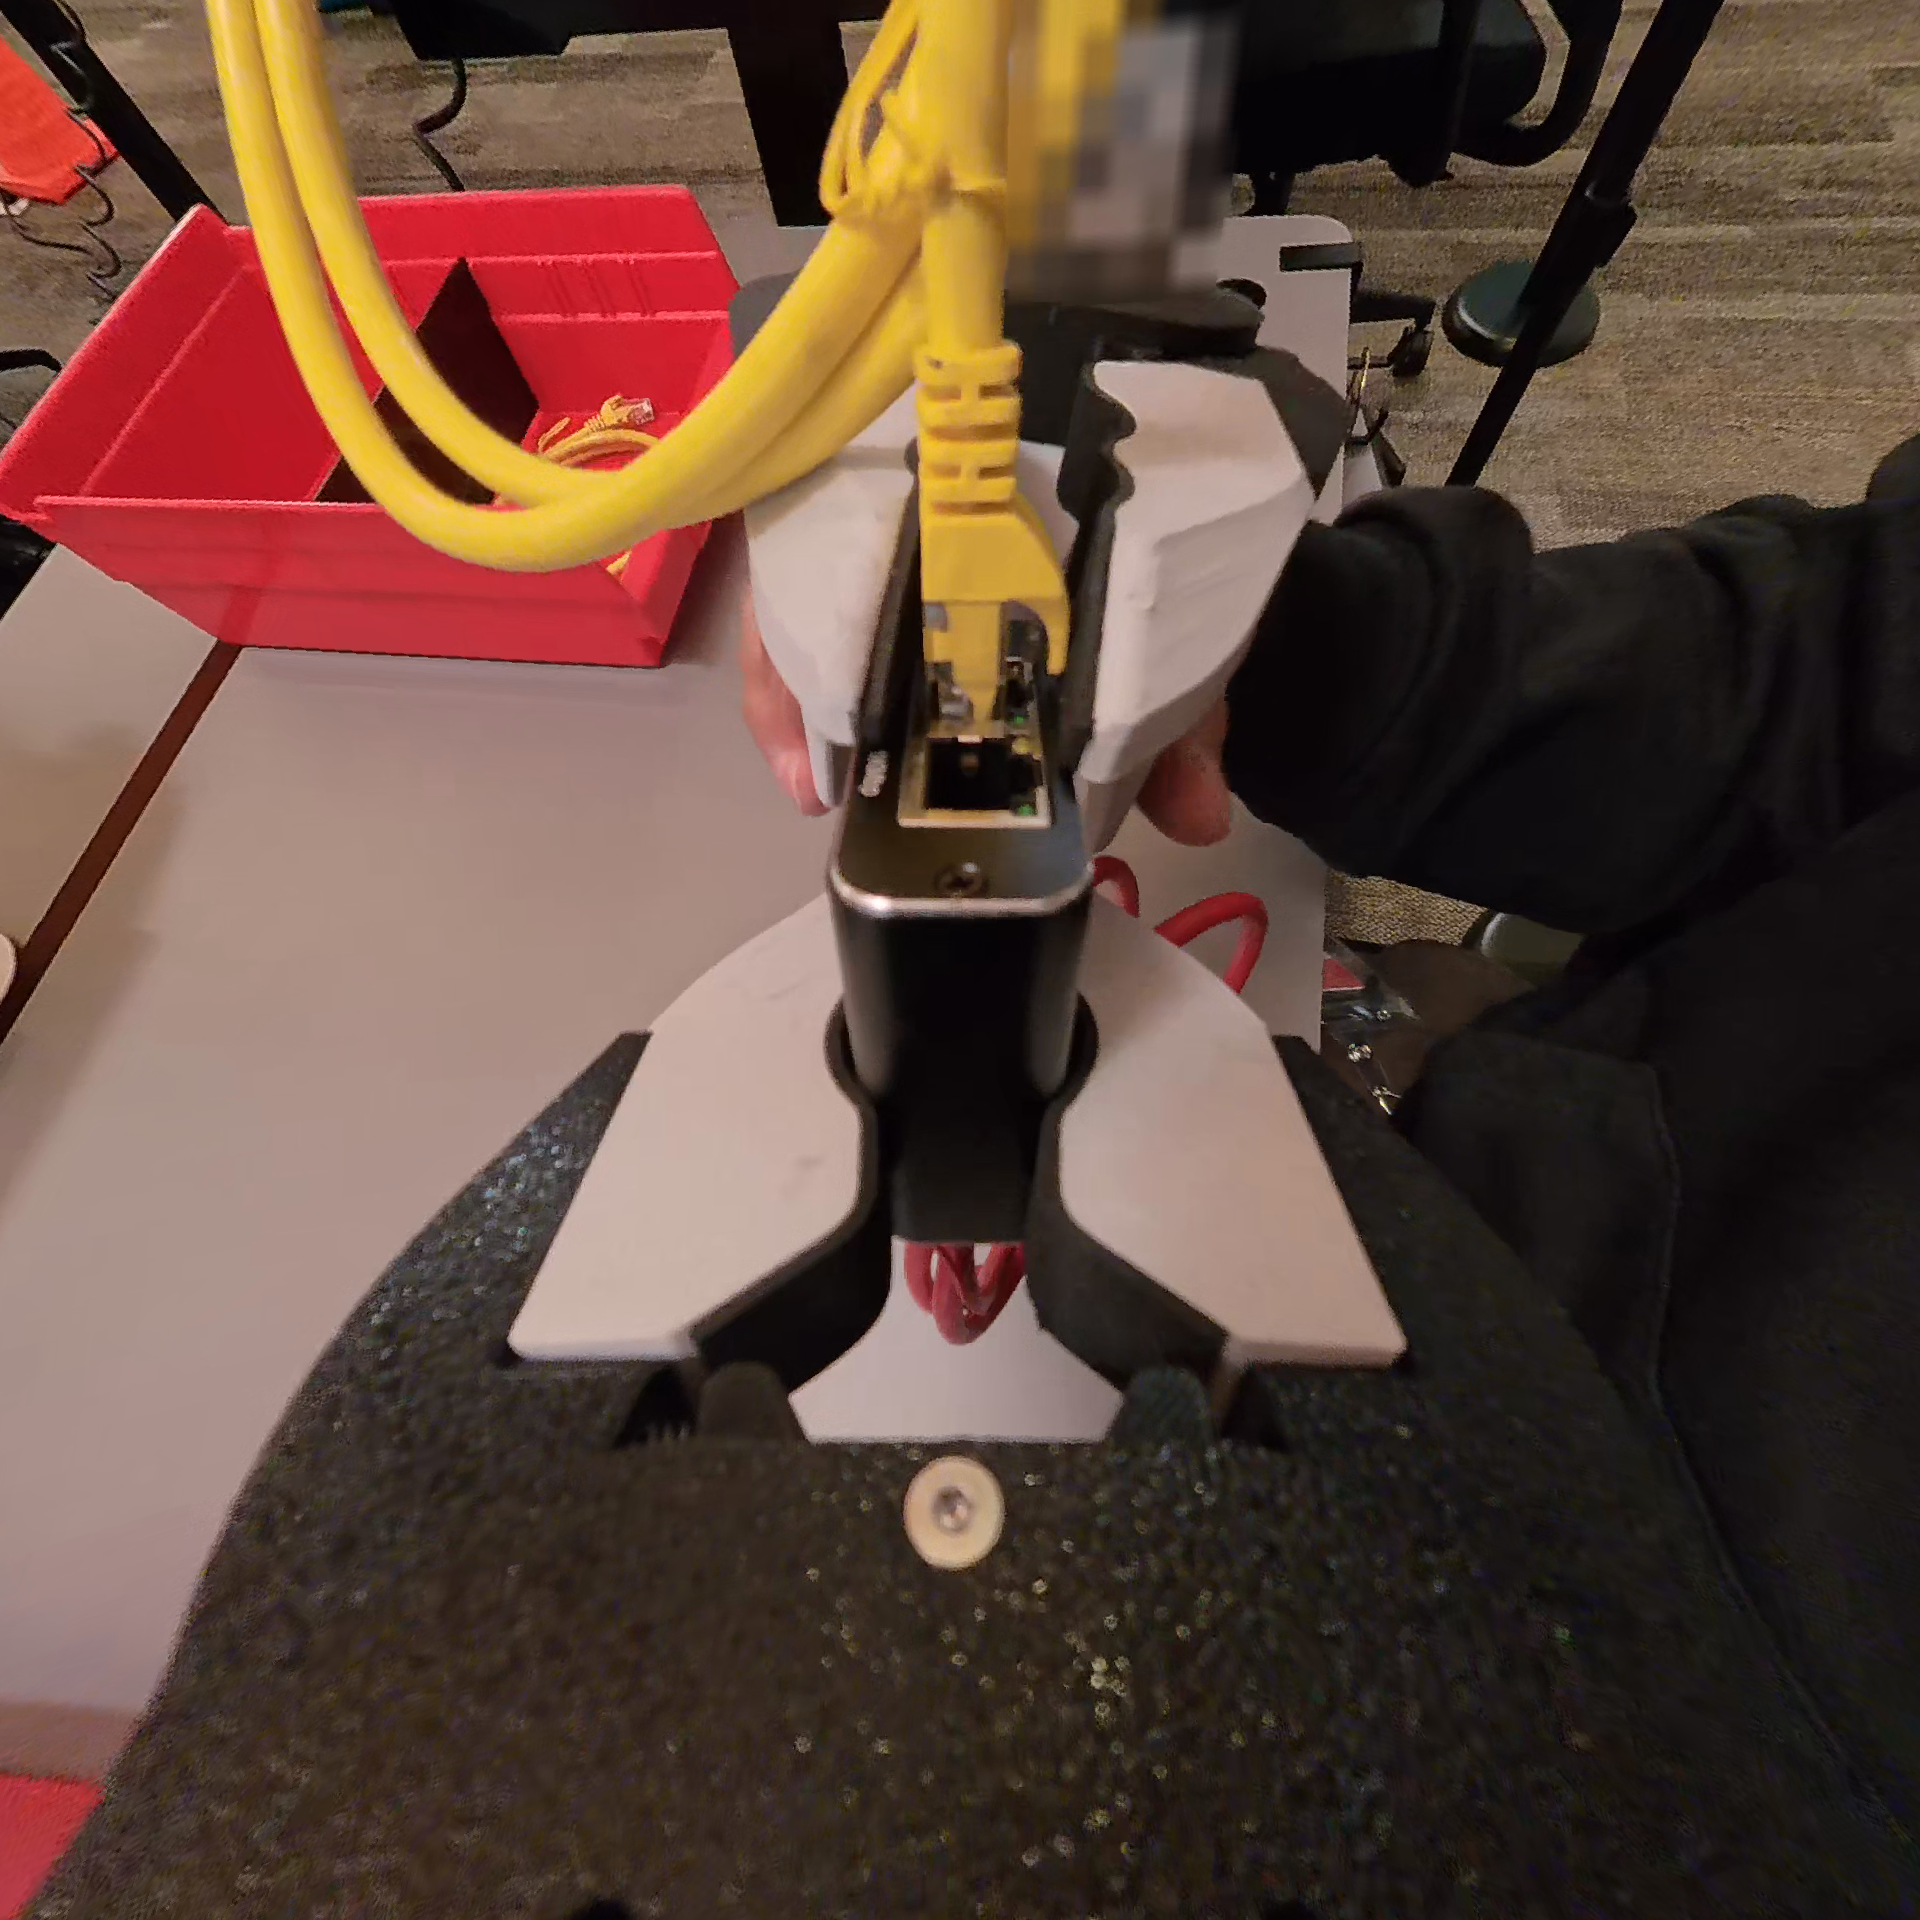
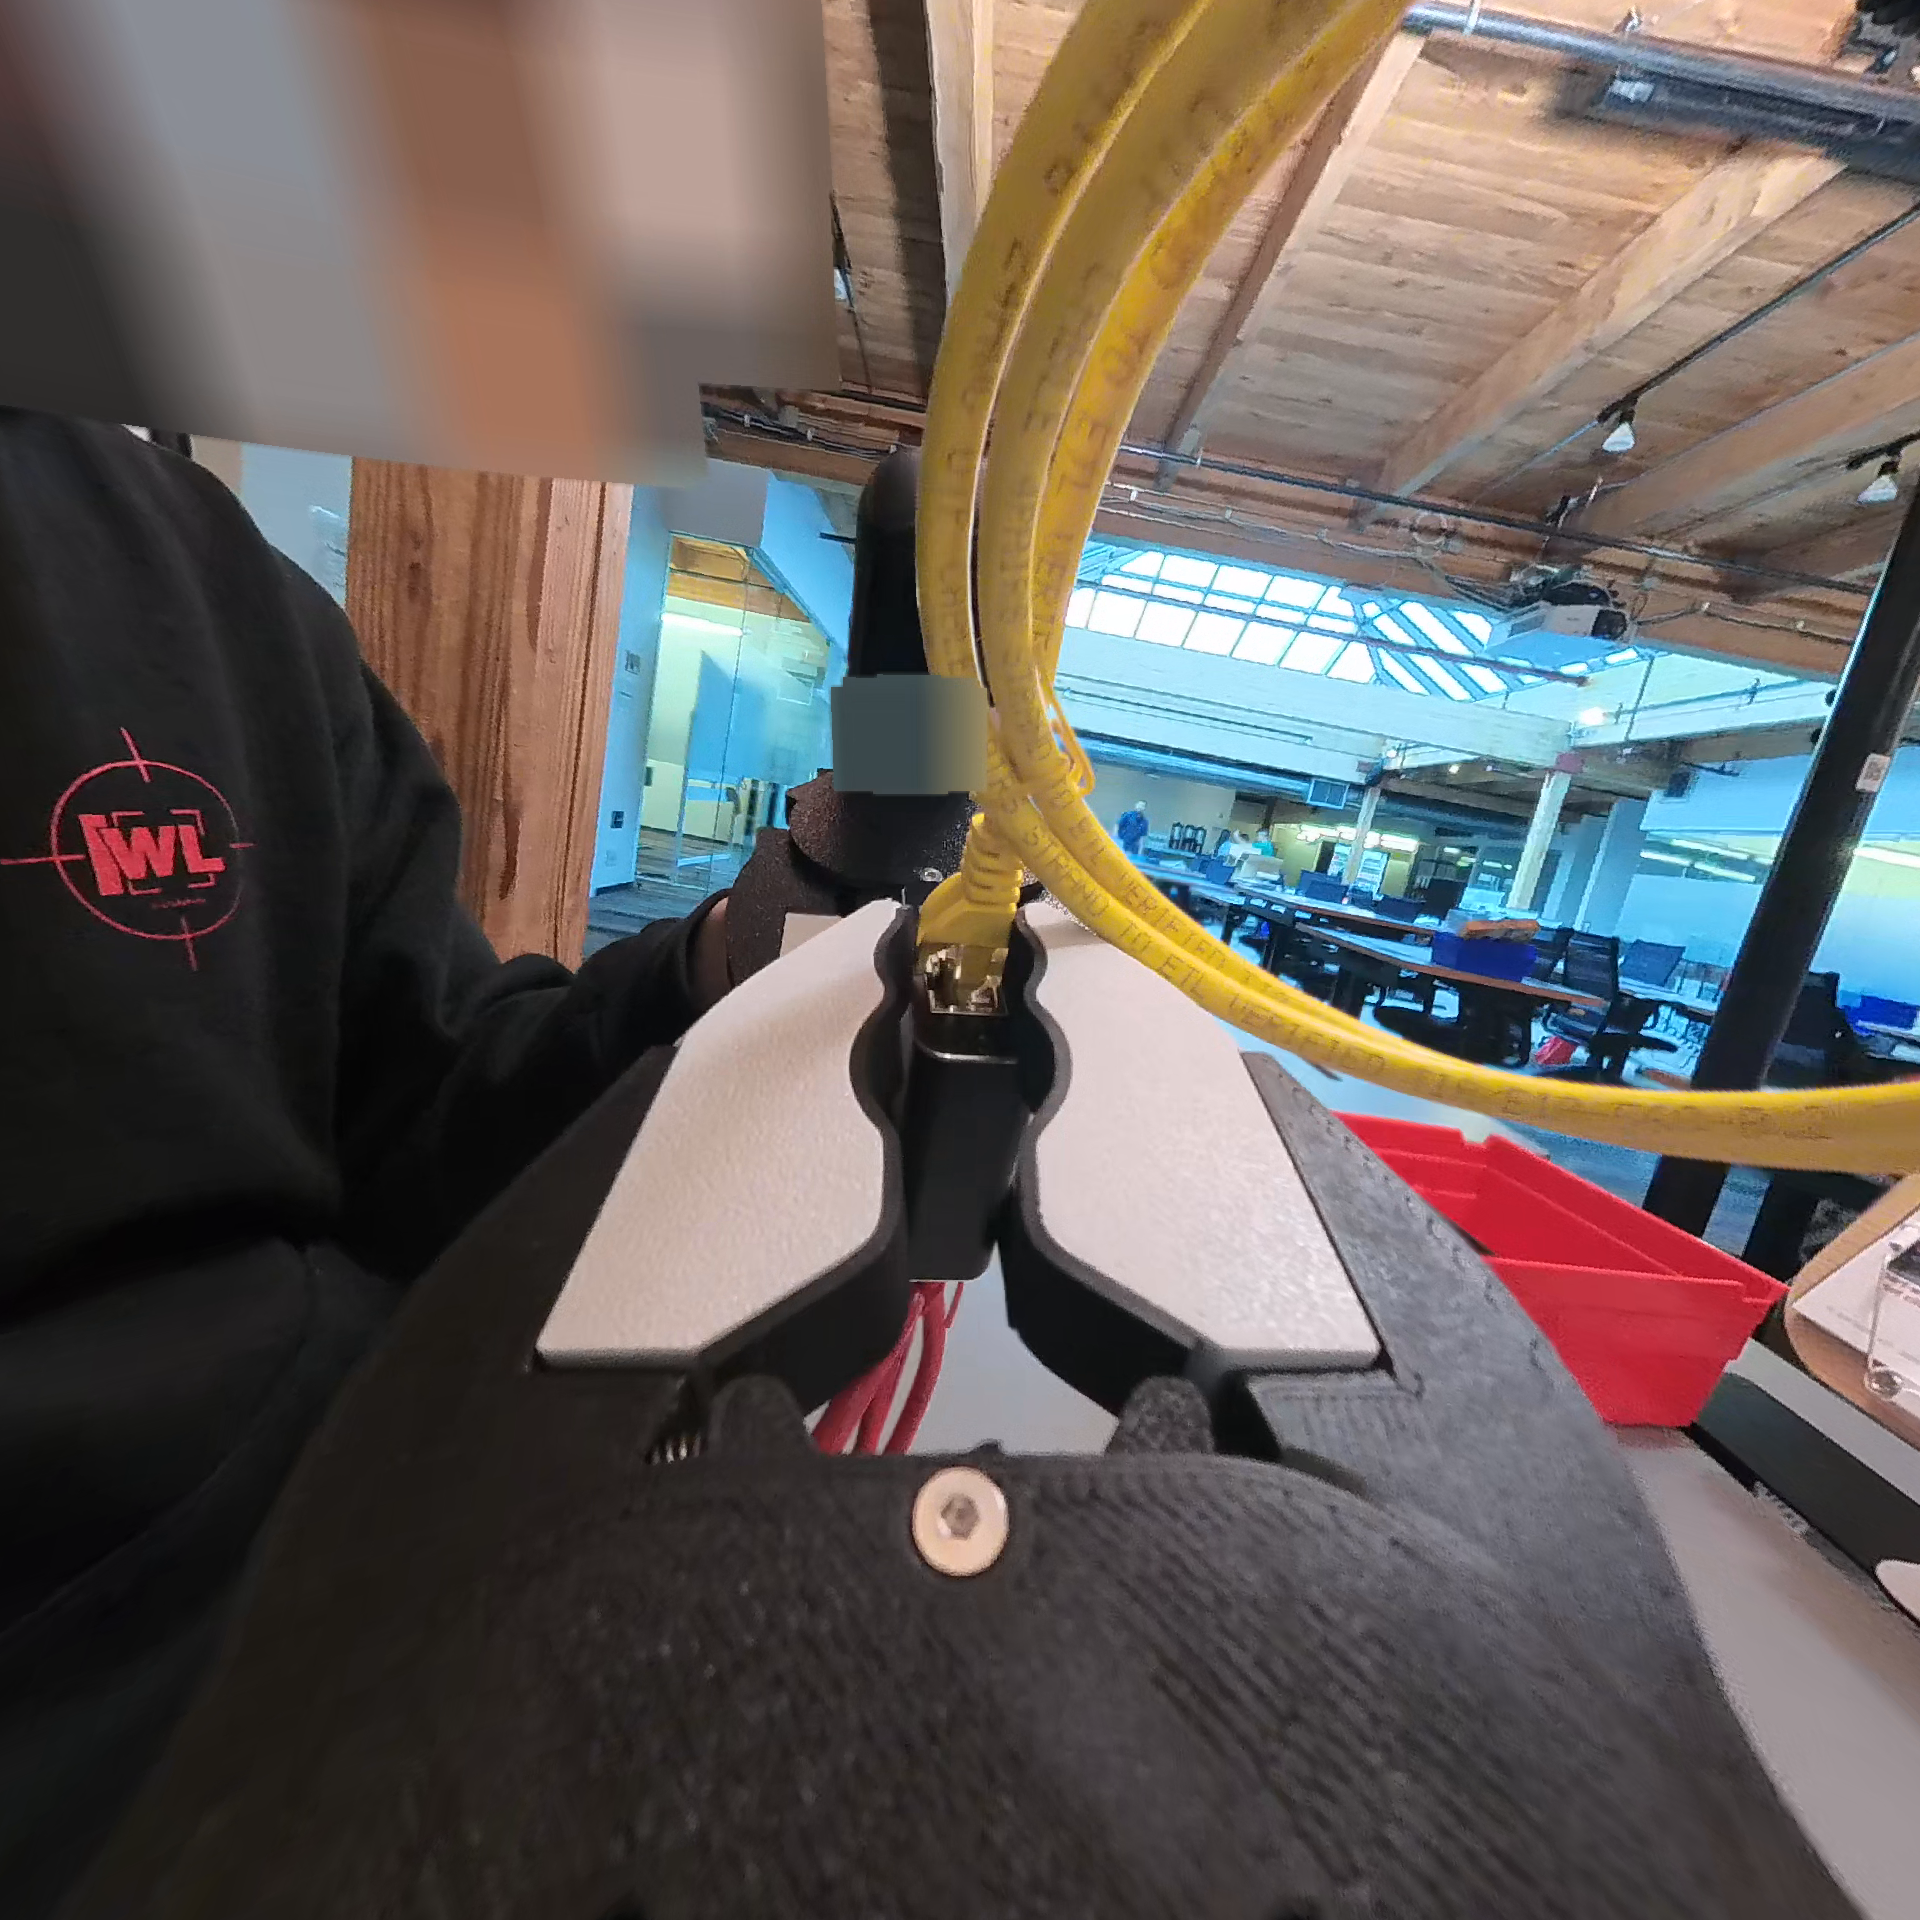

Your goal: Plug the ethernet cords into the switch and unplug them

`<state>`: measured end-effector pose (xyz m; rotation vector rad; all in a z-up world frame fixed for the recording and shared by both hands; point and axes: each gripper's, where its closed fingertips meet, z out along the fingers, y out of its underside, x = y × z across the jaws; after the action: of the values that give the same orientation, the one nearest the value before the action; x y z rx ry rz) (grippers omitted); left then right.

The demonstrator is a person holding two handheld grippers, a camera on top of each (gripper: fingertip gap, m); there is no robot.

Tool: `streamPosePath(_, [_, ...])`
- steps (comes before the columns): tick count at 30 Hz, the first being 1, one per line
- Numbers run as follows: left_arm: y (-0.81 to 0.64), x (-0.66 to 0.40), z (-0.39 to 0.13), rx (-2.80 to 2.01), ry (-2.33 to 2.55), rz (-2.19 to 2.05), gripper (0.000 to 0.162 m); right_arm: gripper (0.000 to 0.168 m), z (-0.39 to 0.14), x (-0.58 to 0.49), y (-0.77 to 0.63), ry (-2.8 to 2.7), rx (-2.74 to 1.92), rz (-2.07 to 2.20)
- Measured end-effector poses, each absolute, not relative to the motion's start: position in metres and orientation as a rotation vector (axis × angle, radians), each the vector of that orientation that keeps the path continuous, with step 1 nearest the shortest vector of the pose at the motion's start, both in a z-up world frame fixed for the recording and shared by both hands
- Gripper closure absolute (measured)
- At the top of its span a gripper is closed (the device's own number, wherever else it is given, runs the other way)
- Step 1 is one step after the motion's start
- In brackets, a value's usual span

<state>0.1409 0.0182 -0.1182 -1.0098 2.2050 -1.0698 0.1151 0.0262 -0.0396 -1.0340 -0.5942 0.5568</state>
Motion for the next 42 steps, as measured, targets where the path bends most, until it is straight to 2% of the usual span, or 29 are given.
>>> streamPosePath(42, [0.022,0.143,-0.128,-1.071,2.235,-1.044,0.134,0.153,-0.043,0.116,0.035,-0.536,-1.096,0.578])
